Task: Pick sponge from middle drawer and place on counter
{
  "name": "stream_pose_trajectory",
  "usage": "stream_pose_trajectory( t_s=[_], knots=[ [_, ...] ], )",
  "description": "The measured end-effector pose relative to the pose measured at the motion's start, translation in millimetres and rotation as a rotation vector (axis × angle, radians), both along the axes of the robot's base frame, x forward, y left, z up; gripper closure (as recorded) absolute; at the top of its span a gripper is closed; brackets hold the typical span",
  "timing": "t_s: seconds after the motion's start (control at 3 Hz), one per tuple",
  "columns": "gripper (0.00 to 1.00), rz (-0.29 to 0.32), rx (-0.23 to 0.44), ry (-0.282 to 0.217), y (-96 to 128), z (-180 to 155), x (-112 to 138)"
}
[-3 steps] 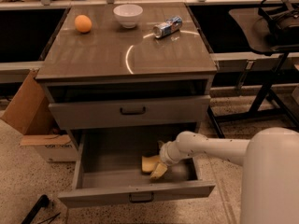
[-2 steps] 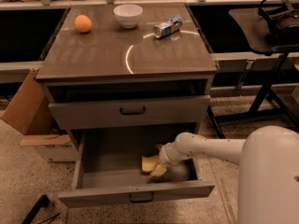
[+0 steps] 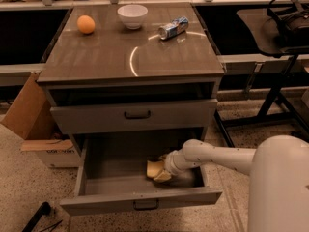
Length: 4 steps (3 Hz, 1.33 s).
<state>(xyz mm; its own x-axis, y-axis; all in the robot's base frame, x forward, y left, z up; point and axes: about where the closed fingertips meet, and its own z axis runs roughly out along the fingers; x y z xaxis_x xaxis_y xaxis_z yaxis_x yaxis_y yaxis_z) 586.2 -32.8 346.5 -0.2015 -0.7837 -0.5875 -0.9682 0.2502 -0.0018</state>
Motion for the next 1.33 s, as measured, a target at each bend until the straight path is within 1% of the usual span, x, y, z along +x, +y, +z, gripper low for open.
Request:
stream_pose_trajectory(
  t_s=[0.33, 0.67, 1.0, 1.33],
  knots=[
    [0.84, 0.003, 0.037, -0.035, -3.3, 17.5, -5.0],
    [1.00, 0.020, 0.091, -0.106, -11.5, 57.5, -13.0],
    [1.00, 0.056, 0.154, -0.191, -21.9, 107.0, -21.0],
    [1.00, 0.091, 0.182, -0.259, -30.1, 148.1, -26.0]
  ],
)
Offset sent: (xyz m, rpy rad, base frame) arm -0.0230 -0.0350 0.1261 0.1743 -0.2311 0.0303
